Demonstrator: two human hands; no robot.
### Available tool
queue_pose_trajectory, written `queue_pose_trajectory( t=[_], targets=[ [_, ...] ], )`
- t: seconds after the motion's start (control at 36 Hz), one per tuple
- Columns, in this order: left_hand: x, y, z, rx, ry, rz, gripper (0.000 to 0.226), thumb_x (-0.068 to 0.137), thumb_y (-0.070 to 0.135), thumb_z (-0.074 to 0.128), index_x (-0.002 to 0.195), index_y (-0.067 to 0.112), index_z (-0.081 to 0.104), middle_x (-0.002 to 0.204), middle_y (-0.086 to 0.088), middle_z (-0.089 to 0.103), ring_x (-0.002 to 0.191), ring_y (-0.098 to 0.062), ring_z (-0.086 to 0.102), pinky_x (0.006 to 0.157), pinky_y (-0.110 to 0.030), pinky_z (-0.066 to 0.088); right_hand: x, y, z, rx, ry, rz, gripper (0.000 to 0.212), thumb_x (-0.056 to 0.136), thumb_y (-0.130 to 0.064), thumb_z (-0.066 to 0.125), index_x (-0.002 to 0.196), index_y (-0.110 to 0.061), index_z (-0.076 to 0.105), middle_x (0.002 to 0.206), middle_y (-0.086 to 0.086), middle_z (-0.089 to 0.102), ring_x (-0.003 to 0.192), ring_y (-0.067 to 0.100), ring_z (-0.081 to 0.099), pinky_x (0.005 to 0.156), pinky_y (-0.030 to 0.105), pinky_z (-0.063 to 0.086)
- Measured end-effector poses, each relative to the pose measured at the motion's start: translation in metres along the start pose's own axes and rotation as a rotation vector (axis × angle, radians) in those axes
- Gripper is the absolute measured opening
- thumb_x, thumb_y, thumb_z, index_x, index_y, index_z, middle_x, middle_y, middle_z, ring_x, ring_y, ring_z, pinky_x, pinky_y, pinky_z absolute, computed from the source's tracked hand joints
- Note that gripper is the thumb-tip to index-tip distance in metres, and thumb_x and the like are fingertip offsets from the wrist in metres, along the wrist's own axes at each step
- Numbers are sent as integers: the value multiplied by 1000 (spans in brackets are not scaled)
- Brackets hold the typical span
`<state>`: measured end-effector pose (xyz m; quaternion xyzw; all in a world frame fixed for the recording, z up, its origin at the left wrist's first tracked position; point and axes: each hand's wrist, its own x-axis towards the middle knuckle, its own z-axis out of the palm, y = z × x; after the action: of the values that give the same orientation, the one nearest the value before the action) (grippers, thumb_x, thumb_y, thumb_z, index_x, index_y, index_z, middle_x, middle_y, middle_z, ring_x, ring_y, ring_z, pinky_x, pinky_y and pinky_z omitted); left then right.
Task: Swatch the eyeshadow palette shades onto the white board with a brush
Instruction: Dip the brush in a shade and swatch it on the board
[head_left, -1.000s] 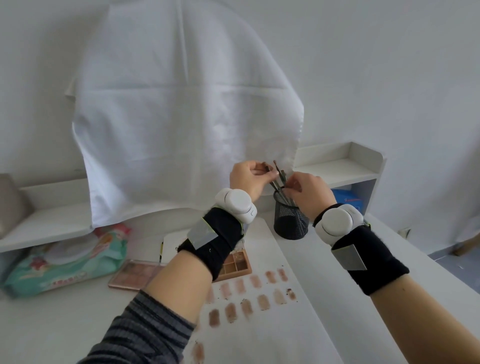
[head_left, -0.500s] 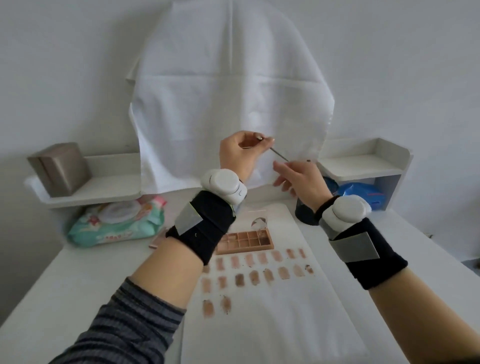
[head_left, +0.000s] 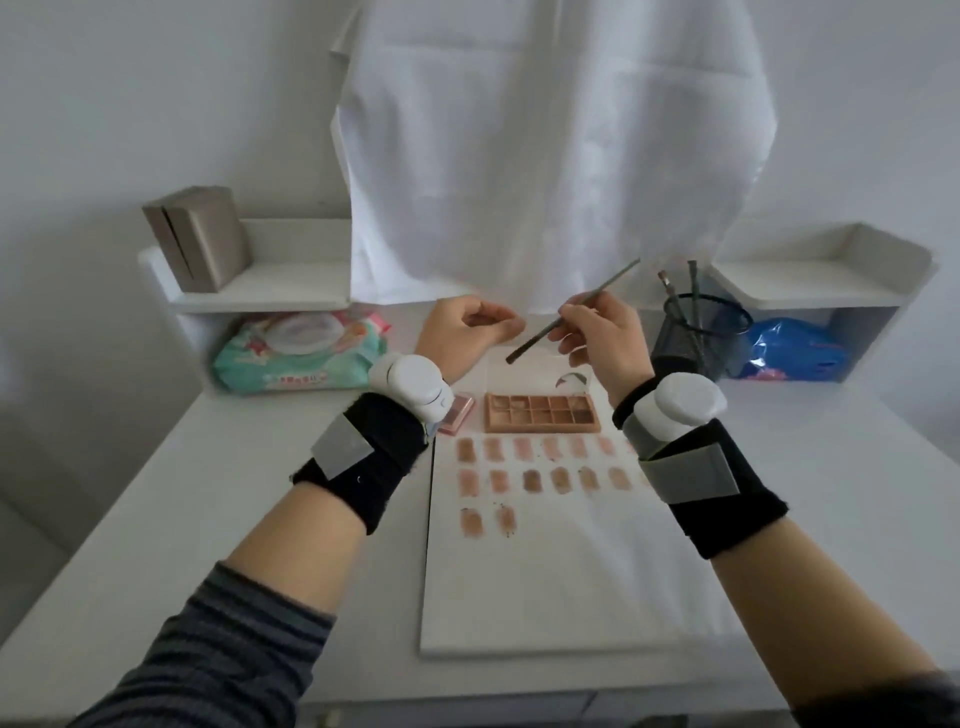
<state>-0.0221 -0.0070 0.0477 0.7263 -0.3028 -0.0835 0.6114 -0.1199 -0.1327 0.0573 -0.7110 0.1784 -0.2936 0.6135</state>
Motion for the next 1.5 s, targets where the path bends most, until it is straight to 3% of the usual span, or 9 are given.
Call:
queue_pose_trajectory(
  t=[0.11, 0.31, 0.56, 0.72, 0.83, 1.0, 1.11, 1.33, 1.5],
  targets=[
    [1, -28, 0, 98, 30, -31, 14, 81, 7, 67, 91, 17, 67, 93, -2, 68, 91, -13, 60, 91, -29, 47, -4, 15, 1, -134, -35, 2, 13, 91, -5, 50, 80, -12, 52, 63, 4, 59, 52, 15, 51, 46, 25, 38],
    [-1, -54, 7, 339, -67, -160, 37, 86, 15, 63, 123, 11, 58, 116, -7, 64, 112, -20, 58, 95, -26, 40, -10, 25, -2, -218, -64, -9, 17, 90, -1, 50, 80, -16, 52, 67, 6, 59, 49, 7, 53, 44, 13, 38],
    [-7, -64, 12, 461, -31, -110, 15, 87, 23, 58, 96, 19, 70, 106, 2, 70, 100, -16, 64, 100, -37, 42, -17, 30, 1, -238, -35, -48, 11, 94, -14, 50, 86, -10, 57, 65, 0, 59, 49, 3, 50, 47, 14, 38],
    [-12, -68, 13, 396, 45, -29, 15, 90, 24, 54, 80, 34, 58, 92, 2, 71, 86, -20, 65, 93, -41, 45, -25, 35, 7, -286, 18, -136, 13, 95, -20, 49, 82, -19, 54, 66, -4, 59, 57, 7, 53, 58, 21, 45],
    [-16, -65, 13, 380, 71, 15, 14, 94, 25, 50, 95, 24, 63, 93, 1, 70, 80, -20, 62, 80, -35, 50, -30, 35, 5, -276, 41, -212, 18, 94, -20, 52, 78, -28, 53, 68, -6, 60, 65, 11, 57, 69, 36, 49],
    [-18, -61, 14, 367, 118, 80, 19, 95, 22, 49, 104, 14, 65, 91, 10, 64, 80, -21, 62, 80, -36, 50, -32, 31, 4, -207, 110, -266, 18, 92, -18, 56, 78, -30, 54, 69, 0, 62, 63, 13, 58, 62, 32, 51],
    [-18, -59, 16, 361, 172, 119, 18, 94, 19, 53, 102, 9, 66, 99, -4, 71, 85, -24, 65, 81, -36, 49, -33, 33, 4, -210, 79, -254, 17, 92, -17, 56, 79, -28, 55, 71, 0, 63, 62, 5, 58, 61, 29, 51],
    [-15, -65, 17, 357, 199, 118, 7, 89, 17, 59, 89, 11, 61, 99, -4, 71, 88, -22, 67, 77, -38, 53, -34, 35, 4, -261, 23, -242, 16, 92, -18, 56, 79, -26, 60, 71, -3, 64, 69, 14, 63, 71, 50, 54],
    [-14, -66, 16, 337, 208, 125, 5, 88, 16, 61, 89, 12, 63, 98, -4, 72, 83, -20, 67, 76, -38, 54, -34, 35, 6, -306, 12, -243, 10, 90, -16, 59, 82, -13, 63, 69, -9, 64, 65, 1, 61, 72, 36, 53]
  ],
)
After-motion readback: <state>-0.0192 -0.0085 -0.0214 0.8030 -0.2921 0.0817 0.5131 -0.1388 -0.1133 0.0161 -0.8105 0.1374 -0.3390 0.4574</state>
